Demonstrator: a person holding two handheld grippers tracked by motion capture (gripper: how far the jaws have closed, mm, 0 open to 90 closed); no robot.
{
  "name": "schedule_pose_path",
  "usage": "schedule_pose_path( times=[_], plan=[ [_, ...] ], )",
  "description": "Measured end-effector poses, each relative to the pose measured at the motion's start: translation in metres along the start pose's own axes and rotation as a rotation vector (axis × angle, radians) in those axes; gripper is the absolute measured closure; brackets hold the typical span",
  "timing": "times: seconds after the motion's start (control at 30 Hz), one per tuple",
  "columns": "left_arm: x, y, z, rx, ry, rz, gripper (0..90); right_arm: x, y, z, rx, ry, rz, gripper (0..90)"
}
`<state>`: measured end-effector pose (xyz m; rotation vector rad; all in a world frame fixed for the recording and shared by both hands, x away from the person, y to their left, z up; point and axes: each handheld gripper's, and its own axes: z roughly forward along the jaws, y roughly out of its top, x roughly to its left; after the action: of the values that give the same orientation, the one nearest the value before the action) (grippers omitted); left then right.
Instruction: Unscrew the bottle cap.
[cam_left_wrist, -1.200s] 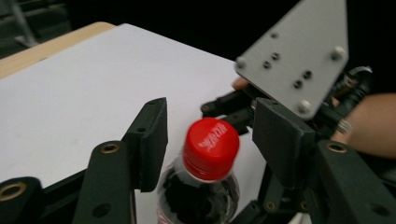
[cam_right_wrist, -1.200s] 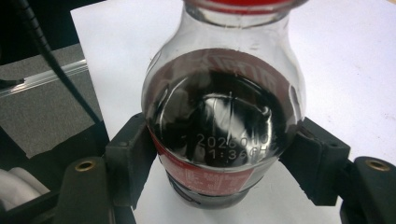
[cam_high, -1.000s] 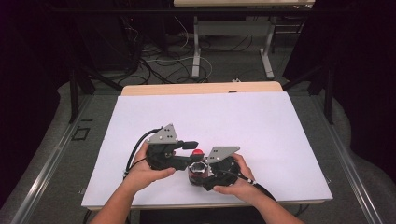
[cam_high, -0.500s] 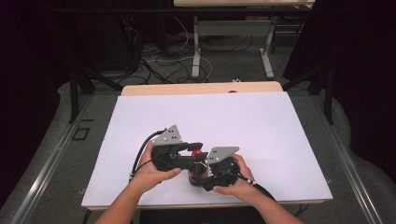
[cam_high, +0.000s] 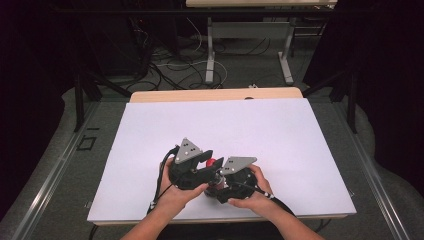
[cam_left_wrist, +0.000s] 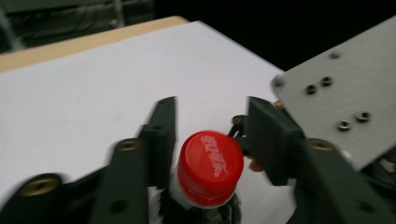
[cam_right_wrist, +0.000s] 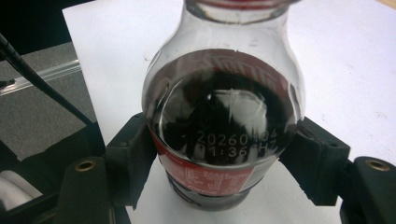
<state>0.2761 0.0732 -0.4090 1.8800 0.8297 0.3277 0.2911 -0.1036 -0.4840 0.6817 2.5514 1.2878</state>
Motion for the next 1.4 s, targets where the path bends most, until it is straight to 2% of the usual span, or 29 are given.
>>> schedule_pose_path(
  times=[0.07, 0.17, 0.23, 0.3, 0.33, 0.43, 0.47, 0.5, 0.63, 0.77, 0.93, 1.13, 1.23, 1.27, 1.3, 1.4],
  plan=[
    [0.005, 0.002, -0.003, -0.009, -0.042, -0.001, 43.7, -0.001, 0.0, -0.001, -0.005, 0.0, 0.001, 30.2],
    [0.013, 0.003, -0.009, -0.013, -0.063, 0.021, 40.8, -0.002, 0.0, -0.002, -0.006, 0.004, 0.01, 30.2],
    [0.02, 0.005, -0.014, 0.007, -0.12, 0.052, 40.7, -0.003, 0.0, -0.002, -0.01, 0.005, 0.002, 30.2],
    [0.027, 0.006, -0.016, 0.025, -0.194, 0.072, 40.8, -0.003, 0.001, -0.003, -0.014, 0.012, 0.004, 30.2],
    [0.03, 0.006, -0.017, 0.033, -0.221, 0.09, 41.3, -0.003, 0.001, -0.003, -0.015, 0.017, 0.003, 30.2],
    [0.038, 0.006, -0.016, 0.06, -0.303, 0.186, 42.4, -0.002, 0.001, -0.003, -0.005, 0.026, -0.014, 30.2],
    [0.04, 0.006, -0.015, 0.079, -0.328, 0.204, 42.2, -0.002, 0.001, -0.002, -0.011, 0.027, -0.013, 30.2],
    [0.043, 0.005, -0.014, 0.094, -0.339, 0.213, 42.2, -0.001, 0.001, -0.002, -0.01, 0.032, -0.019, 30.2],
    [0.045, 0.003, -0.011, 0.096, -0.395, 0.217, 42.9, 0.001, 0.001, -0.002, -0.009, 0.047, -0.031, 30.2],
    [0.047, 0.003, -0.008, 0.083, -0.385, 0.19, 49.4, 0.002, 0.001, -0.001, -0.011, 0.044, -0.036, 30.2],
    [0.046, 0.003, -0.006, 0.087, -0.376, 0.202, 53.7, 0.001, 0.001, -0.001, -0.005, 0.05, -0.047, 30.2],
    [0.04, 0.002, -0.003, 0.072, -0.366, 0.187, 60.7, 0.001, 0.001, 0.0, -0.011, 0.045, -0.04, 30.2],
    [0.036, 0.0, -0.001, 0.051, -0.329, 0.185, 61.3, 0.0, 0.001, -0.001, 0.0, 0.048, -0.029, 30.3],
    [0.035, 0.001, -0.001, 0.048, -0.31, 0.198, 61.4, 0.0, 0.0, -0.001, -0.009, 0.036, -0.027, 30.3],
    [0.033, 0.0, -0.002, 0.048, -0.292, 0.184, 61.4, -0.001, 0.0, -0.001, -0.008, 0.037, -0.024, 30.3],
    [0.023, 0.0, -0.002, 0.045, -0.202, 0.133, 61.5, -0.002, 0.0, -0.002, -0.006, 0.03, -0.014, 30.3]
  ],
)
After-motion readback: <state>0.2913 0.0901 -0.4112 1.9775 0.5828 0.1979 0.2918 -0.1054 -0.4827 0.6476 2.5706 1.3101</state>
